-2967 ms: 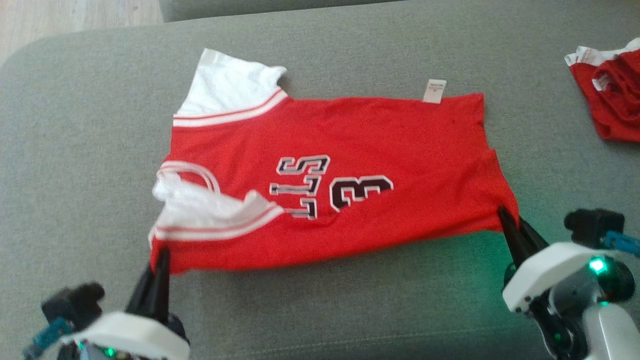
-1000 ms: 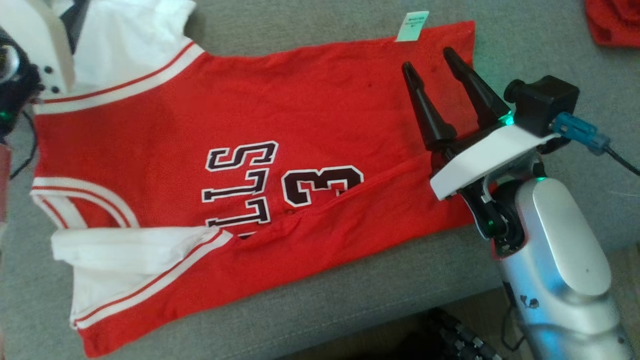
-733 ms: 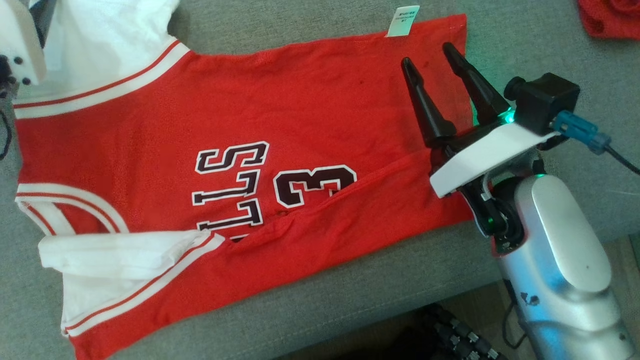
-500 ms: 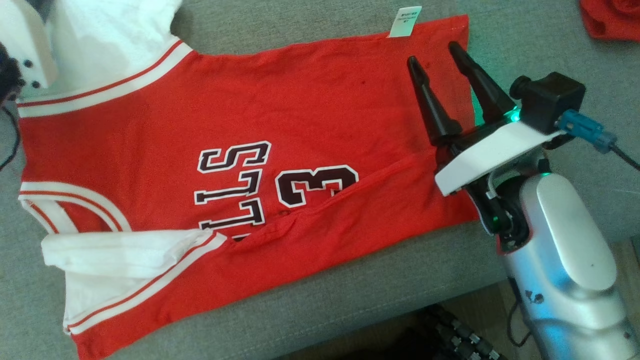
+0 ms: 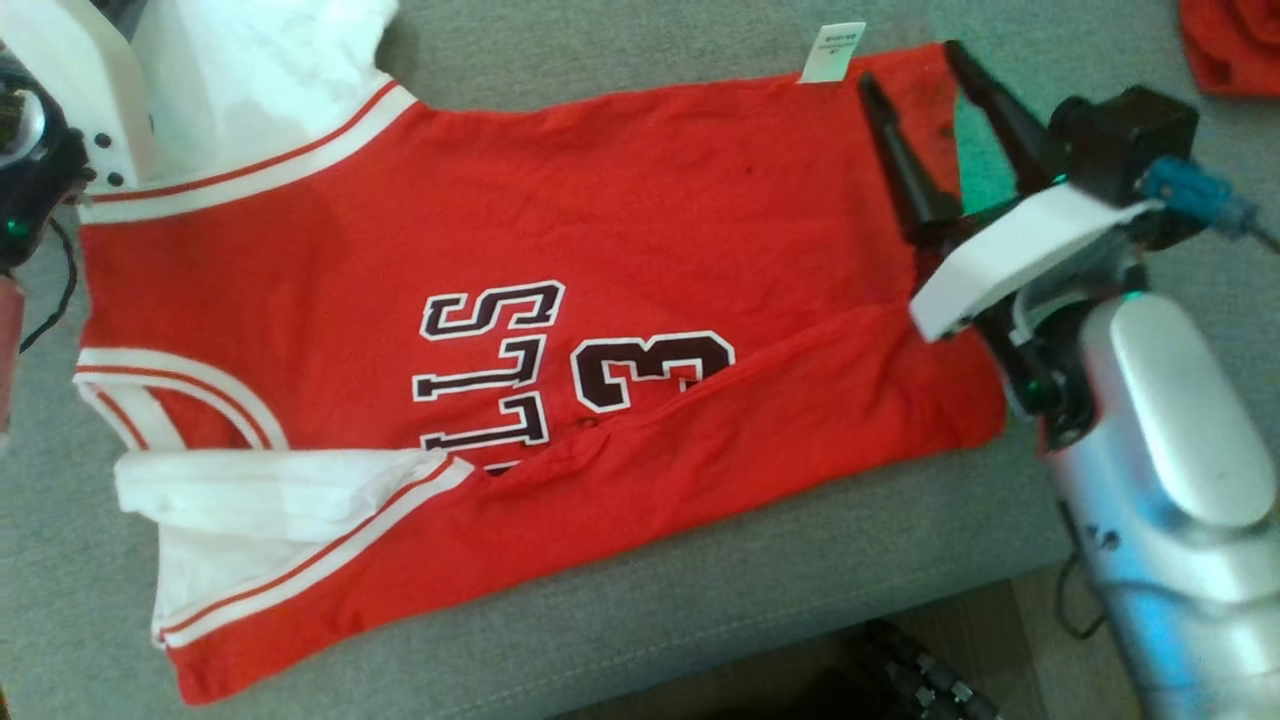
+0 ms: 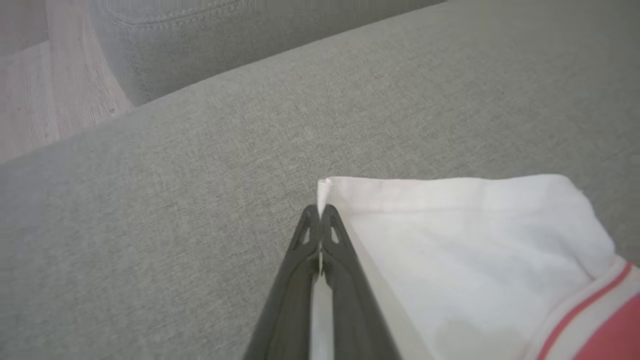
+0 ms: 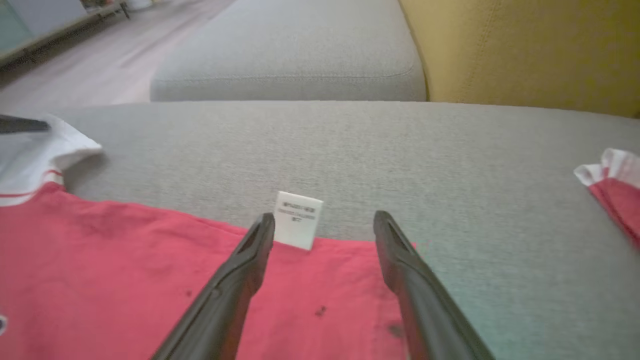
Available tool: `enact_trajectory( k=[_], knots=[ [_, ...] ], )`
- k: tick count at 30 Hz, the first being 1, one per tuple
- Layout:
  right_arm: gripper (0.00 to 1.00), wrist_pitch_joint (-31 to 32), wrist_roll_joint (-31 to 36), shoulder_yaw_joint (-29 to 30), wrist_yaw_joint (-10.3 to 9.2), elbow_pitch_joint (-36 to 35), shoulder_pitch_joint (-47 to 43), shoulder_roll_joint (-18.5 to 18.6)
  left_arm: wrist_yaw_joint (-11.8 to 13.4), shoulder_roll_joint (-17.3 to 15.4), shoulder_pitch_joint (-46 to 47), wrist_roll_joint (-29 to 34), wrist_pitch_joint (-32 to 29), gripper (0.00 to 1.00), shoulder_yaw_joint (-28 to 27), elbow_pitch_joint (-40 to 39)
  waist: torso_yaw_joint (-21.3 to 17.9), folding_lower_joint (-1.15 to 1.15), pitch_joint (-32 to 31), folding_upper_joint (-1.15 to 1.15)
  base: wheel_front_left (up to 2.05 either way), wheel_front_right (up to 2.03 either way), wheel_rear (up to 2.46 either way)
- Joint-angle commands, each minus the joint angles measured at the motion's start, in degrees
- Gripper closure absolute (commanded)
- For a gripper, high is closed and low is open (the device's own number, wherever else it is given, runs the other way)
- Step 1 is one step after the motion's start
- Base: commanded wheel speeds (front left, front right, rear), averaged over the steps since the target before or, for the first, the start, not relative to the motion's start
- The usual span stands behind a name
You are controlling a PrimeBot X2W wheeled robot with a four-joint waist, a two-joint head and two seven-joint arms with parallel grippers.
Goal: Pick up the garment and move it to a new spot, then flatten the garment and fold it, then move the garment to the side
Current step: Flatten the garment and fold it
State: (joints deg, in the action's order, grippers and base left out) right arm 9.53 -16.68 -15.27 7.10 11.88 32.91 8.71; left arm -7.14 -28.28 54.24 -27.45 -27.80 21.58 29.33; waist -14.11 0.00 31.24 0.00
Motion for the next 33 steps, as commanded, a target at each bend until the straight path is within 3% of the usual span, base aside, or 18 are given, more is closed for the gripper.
enact_trajectory(
  k=[1, 9, 14, 20, 21, 22, 23, 24, 25, 26, 33],
  knots=[
    [0.0, 1.1, 1.5, -0.1, 0.39, -0.3, 2.1, 1.5, -0.3, -2.1, 2.4, -0.5, 1.4, 1.0, -1.7, -2.2, 0.9, 0.0, -0.7, 0.0, 0.0, 0.0, 0.0],
    [0.0, 7.8, 5.3, -1.5, 0.39, 7.1, 6.7, 8.0, -0.3, -0.7, 1.3, -2.1, 4.8, 1.0, 0.1, -4.0, 4.4, 0.0, -2.4, 0.0, 0.0, 0.0, 0.0],
    [0.0, 12.7, 3.6, -5.2, 0.39, 9.9, 7.9, 12.2, -0.3, -0.5, 0.0, -3.4, 6.4, 1.0, 1.3, -5.4, 6.4, 0.0, -3.1, 0.0, 0.0, 0.0, 0.0],
    [0.0, 15.4, 0.5, -8.0, 0.39, 12.7, 9.4, 14.2, -0.3, -0.2, -0.8, -4.4, 7.8, 1.0, 2.0, -6.2, 7.5, 0.0, -3.5, 0.0, 0.0, 0.0, 0.0],
    [0.1, 15.7, -0.1, -8.5, 0.39, 13.1, 9.6, 14.3, -0.3, -0.2, -0.9, -4.5, 8.0, 1.0, 2.1, -6.3, 7.6, 0.0, -3.6, 0.0, 0.0, 0.0, 0.0],
    [0.38, 16.0, -0.5, -9.0, 0.39, 13.5, 9.9, 14.6, -0.3, -0.1, -1.0, -4.6, 8.1, 1.0, 2.2, -6.3, 7.7, 0.0, -3.7, 0.0, 0.0, 0.0, 0.0],
    [0.57, 16.2, -0.8, -9.5, 0.39, 13.8, 10.1, 14.8, -0.3, -0.1, -1.1, -4.8, 8.3, 1.0, 2.3, -6.4, 7.8, 0.0, -3.8, 0.0, 0.0, 0.0, 0.0],
    [0.68, 16.3, -1.2, -9.8, 0.39, 14.0, 10.2, 15.0, -0.3, 0.0, -1.2, -4.9, 8.6, 1.0, 2.4, -6.6, 7.9, 0.0, -3.9, 0.0, 0.0, 0.0, 0.0],
    [0.87, 16.4, -1.6, -10.2, 0.39, 14.3, 10.3, 15.2, -0.3, 0.0, -1.4, -5.0, 8.9, 1.0, 2.4, -6.7, 8.0, 0.0, -4.0, 0.0, 0.0, 0.0, 0.0],
    [1.0, 16.4, -1.9, -10.4, 0.39, 14.4, 10.4, 15.4, -0.3, 0.0, -1.5, -5.2, 9.2, 1.0, 2.4, -6.9, 8.0, 0.0, -4.2, 0.0, 0.0, 0.0, 0.0],
    [1.0, 10.7, -1.5, -9.5, 0.39, 14.3, 11.1, 15.1, 0.1, -0.9, -4.5, -6.7, 13.2, 1.0, 0.5, -10.2, 7.7, 0.0, -6.1, 0.0, 0.0, 0.0, 0.0]
  ],
)
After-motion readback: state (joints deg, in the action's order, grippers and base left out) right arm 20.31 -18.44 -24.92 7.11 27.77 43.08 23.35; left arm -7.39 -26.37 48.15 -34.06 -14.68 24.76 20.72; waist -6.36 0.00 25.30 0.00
